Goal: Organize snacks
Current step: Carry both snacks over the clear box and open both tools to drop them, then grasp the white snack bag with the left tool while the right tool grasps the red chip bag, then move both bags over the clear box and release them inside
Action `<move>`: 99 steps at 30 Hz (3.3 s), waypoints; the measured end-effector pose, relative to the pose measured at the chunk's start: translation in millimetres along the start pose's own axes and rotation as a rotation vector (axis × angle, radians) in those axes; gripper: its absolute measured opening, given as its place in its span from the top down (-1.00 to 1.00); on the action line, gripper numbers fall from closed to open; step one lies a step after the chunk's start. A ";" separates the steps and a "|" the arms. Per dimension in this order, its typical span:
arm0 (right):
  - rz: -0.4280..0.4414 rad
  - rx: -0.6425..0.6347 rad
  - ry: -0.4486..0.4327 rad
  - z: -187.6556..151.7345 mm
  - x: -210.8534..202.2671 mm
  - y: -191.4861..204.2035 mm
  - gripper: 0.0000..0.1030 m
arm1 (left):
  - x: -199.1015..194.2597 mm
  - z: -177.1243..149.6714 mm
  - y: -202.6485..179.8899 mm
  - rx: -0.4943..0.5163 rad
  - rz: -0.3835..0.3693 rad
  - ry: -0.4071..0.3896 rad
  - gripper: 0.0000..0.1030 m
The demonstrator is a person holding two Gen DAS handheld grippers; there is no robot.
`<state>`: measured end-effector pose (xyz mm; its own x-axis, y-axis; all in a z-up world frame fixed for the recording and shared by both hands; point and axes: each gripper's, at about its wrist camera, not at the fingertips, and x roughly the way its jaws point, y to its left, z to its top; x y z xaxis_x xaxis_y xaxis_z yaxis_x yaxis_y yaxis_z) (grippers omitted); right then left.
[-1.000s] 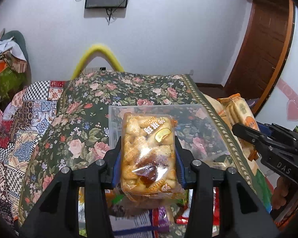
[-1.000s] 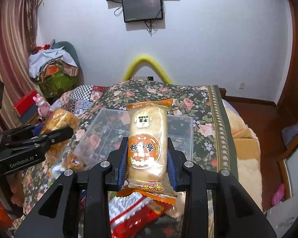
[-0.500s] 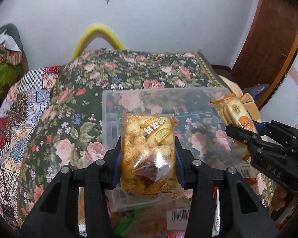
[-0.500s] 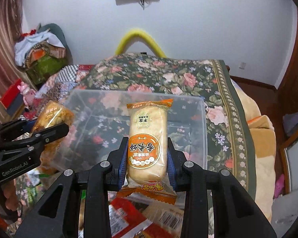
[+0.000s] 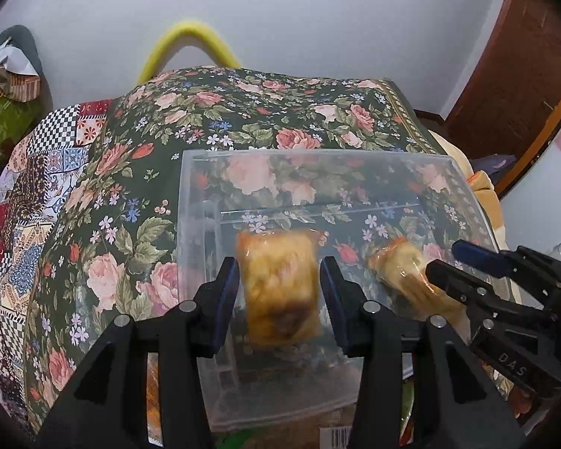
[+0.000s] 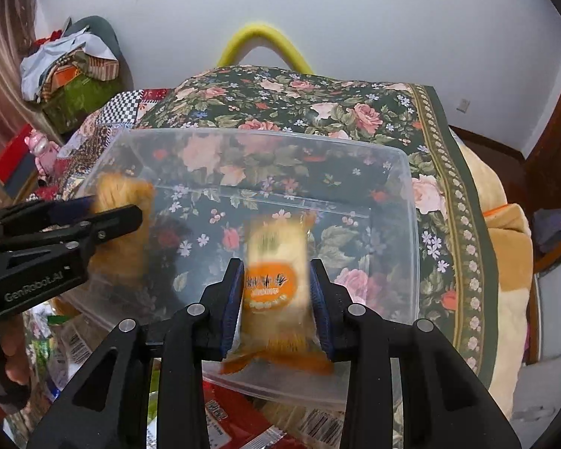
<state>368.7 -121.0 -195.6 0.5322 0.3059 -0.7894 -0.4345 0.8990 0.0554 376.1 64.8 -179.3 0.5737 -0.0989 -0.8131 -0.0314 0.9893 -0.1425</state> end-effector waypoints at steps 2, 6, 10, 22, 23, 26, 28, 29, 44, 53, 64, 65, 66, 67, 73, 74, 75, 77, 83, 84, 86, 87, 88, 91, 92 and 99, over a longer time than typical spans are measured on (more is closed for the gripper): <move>-0.003 0.000 -0.015 0.5 -5.0 0.9 0.15 | -6.5 -0.4 -1.7 0.013 0.008 -0.015 0.13; 0.007 0.010 -0.045 0.6 -20.3 2.8 0.11 | -32.5 -3.7 -3.1 0.034 0.009 -0.058 0.12; 0.019 0.014 -0.082 -4.2 -43.2 7.6 0.06 | -63.8 -9.4 -1.5 0.045 0.004 -0.107 0.01; 0.009 0.007 -0.149 -34.6 -93.8 24.8 -0.23 | -136.3 -55.2 32.4 0.055 0.044 -0.172 -0.23; 0.007 0.006 -0.149 -38.1 -95.7 26.6 -0.26 | -138.7 -60.7 37.0 0.055 0.051 -0.167 -0.24; 0.003 0.010 -0.145 -48.6 -98.6 31.1 -0.34 | -140.8 -75.9 49.2 0.056 0.065 -0.149 -0.28; -0.001 0.014 -0.138 -55.8 -98.9 34.5 -0.38 | -138.5 -84.8 57.4 0.056 0.075 -0.133 -0.29; -0.003 0.017 -0.133 -59.2 -99.0 35.5 -0.40 | -136.4 -89.3 62.2 0.053 0.078 -0.122 -0.29; -0.044 0.094 -0.005 -97.9 -54.5 41.0 -0.61 | -69.2 -140.9 120.1 -0.032 0.060 0.061 -0.29; -0.045 0.113 0.021 -101.3 -32.7 43.3 -0.77 | -40.9 -149.3 125.8 -0.022 0.047 0.078 -0.33; -0.014 0.140 0.062 -106.6 -14.0 47.9 -0.64 | -39.1 -150.5 129.5 -0.012 0.064 0.025 -0.03; -0.018 0.134 0.060 -106.5 -15.3 48.6 -0.55 | -40.3 -150.3 131.4 -0.016 0.065 0.025 0.06; -0.023 0.128 0.056 -107.1 -17.3 48.7 -0.52 | -41.8 -150.1 133.7 -0.024 0.062 0.026 0.09; -0.024 0.123 0.054 -107.6 -19.4 48.2 -0.41 | -43.1 -149.8 135.3 -0.028 0.058 0.026 0.14; -0.005 0.149 0.030 -110.4 -30.8 36.3 -0.08 | -60.7 -152.1 133.0 -0.017 0.069 0.005 0.30; -0.005 0.152 0.023 -111.1 -33.4 35.0 -0.06 | -64.6 -152.8 130.8 -0.009 0.078 0.000 0.30; -0.006 0.151 0.018 -111.8 -36.0 34.5 -0.04 | -68.5 -153.3 128.6 -0.003 0.083 -0.006 0.31; 0.001 0.146 0.009 -111.3 -40.5 34.4 0.10 | -74.5 -152.0 125.6 -0.001 0.082 -0.015 0.31; 0.010 0.113 -0.030 -109.7 -59.1 38.4 0.29 | -103.3 -145.6 115.8 -0.003 0.075 -0.063 0.33; 0.009 0.109 -0.039 -109.3 -62.1 38.6 0.29 | -108.3 -144.3 113.9 -0.003 0.071 -0.072 0.33; 0.017 0.107 -0.051 -107.9 -67.1 37.9 0.30 | -118.9 -139.3 108.2 0.002 0.068 -0.093 0.33; 0.020 0.108 -0.059 -107.1 -70.1 37.5 0.30 | -122.5 -136.9 105.5 0.004 0.066 -0.103 0.33; 0.021 0.107 -0.065 -105.7 -72.1 37.4 0.30 | -128.1 -133.3 101.6 0.005 0.061 -0.117 0.33; 0.025 0.102 -0.091 -101.4 -81.2 36.0 0.30 | -138.6 -124.7 92.6 0.001 0.037 -0.142 0.33; 0.026 0.100 -0.100 -99.8 -84.3 36.0 0.30 | -142.4 -121.1 88.6 0.000 0.030 -0.153 0.33; 0.026 0.085 -0.169 -78.1 -100.4 32.6 0.30 | -156.2 -96.0 59.2 0.024 -0.001 -0.213 0.33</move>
<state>244.4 -146.9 -162.3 0.6394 0.3710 -0.6734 -0.3906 0.9112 0.1311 206.0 128.5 -114.9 0.7336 -0.0776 -0.6751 -0.0126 0.9917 -0.1277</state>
